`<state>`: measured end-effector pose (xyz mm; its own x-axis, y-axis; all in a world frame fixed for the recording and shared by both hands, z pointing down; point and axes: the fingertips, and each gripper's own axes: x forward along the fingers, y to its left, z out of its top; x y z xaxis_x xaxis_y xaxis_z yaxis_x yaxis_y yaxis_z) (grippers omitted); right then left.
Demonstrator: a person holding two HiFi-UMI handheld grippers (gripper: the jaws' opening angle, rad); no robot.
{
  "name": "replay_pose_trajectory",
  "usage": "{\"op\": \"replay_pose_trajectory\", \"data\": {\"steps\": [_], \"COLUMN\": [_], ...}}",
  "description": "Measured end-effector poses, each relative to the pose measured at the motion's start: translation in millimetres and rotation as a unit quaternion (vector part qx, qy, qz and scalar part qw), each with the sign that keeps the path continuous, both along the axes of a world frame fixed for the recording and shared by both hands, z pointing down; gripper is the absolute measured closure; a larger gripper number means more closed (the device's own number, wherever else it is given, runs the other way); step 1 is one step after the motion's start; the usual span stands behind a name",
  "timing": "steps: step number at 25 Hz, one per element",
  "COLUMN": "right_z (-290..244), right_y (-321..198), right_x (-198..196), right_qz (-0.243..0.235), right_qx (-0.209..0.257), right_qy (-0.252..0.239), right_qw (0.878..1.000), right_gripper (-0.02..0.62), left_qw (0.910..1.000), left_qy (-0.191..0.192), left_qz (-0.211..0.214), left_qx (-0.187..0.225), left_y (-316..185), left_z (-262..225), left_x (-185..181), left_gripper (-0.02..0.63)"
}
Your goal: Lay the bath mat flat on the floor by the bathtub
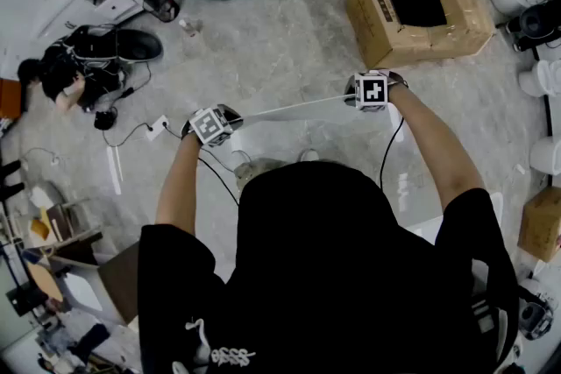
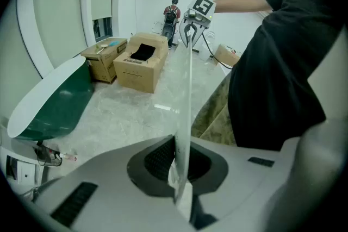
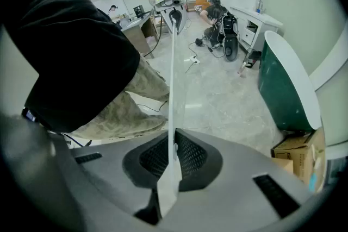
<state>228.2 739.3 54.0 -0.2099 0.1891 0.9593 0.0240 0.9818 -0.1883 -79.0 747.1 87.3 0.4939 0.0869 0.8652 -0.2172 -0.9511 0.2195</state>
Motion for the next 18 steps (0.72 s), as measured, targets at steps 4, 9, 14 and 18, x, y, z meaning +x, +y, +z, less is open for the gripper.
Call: {"op": "replay_pose_trajectory", "data": {"steps": [4, 9, 14, 18], "right_z": [-3.2, -5.5, -8.3, -10.1], "right_y": [-5.1, -12.3, -16.7, -21.0], "right_x": [11.7, 22.1, 30.1, 28.1], "right_qz": [-0.004, 0.018, 0.029, 0.020], "right_qx": [0.008, 0.017, 0.018, 0.024], "right_qy": [0.004, -0.002, -0.016, -0.022], "right_qw": [1.000, 1.000, 0.999, 0.999], "right_gripper": [0.568, 0.568, 0.568, 0.568], "left_qw": [0.9999, 0.9993, 0.9993, 0.9994], "left_qy": [-0.001, 0.009, -0.009, -0.018], "left_qz": [-0.007, -0.036, -0.025, -0.023], "left_qx": [0.008, -0.002, 0.026, 0.017], "left_y": [-5.5, -9.6, -17.9, -18.9], "left_z": [-2.3, -9.1, -27.2, -27.6], "left_x": [8.6, 20.1, 30.2, 24.7], "left_gripper": [0.581, 0.581, 0.581, 0.580]}}
